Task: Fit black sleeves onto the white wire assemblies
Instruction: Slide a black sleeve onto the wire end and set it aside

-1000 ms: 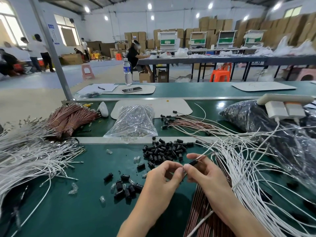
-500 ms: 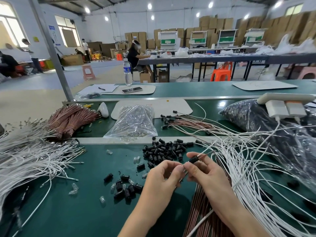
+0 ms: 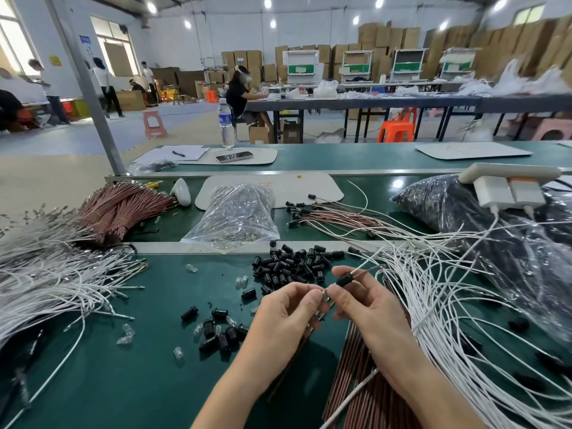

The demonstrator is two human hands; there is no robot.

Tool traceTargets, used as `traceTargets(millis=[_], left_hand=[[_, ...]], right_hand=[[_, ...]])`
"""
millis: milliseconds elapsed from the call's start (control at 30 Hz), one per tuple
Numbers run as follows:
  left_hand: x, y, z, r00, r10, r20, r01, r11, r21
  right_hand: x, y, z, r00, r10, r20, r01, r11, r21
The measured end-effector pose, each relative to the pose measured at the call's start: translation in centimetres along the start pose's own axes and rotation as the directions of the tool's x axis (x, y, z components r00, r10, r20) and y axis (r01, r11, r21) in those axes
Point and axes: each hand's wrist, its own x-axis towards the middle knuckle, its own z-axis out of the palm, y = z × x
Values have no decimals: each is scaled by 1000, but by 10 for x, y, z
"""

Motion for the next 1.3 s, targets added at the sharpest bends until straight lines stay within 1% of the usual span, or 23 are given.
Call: traceTargets(millis=[233,400,467,633,767,833,933,1000,1067,1133,1233,1300], left_hand=[[0,-1,0,1000,-4,3,4,999,43],[0,-2,0,1000,-11,1,11,996,85],[1,-2,0,1000,-12,6,11,995,96],[1,-3,0,1000,-24,-7,24,998,59],[0,-3,1,1000,-9,-26,11,997,71],[0,-2,2,999,10,-43,-7,997,79],[0,0,3,997,39,-72,-32,995,90],[-1,-1,3,995,59,-84,-48,991,125],[-1,-3,4,994,78,-75,-65,984,166],[-1,-4,4,993,96,-67,-81,977,196],[-3,-3,3,990,125,-72,-104,962,254],[-3,-1,-4,976,184,-118,-130,923,363]], right_hand=[[1,1,-3,1000,-14,8,14,997,-76],[2,1,-3,1000,0,10,0,997,-74],[2,1,-2,1000,7,10,-6,999,-51],[1,0,0,1000,5,28,-6,1000,11],[0,-2,1,999,19,39,-22,997,68],[0,-3,1,999,26,24,-29,992,119],[3,-5,0,997,71,-18,-64,964,259],[3,-5,1,993,115,16,-114,944,311],[2,-4,3,988,137,74,-151,960,238],[0,-2,4,986,131,104,-145,979,146],[2,1,3,991,107,80,-115,987,110],[3,3,3,993,109,38,-112,987,118]])
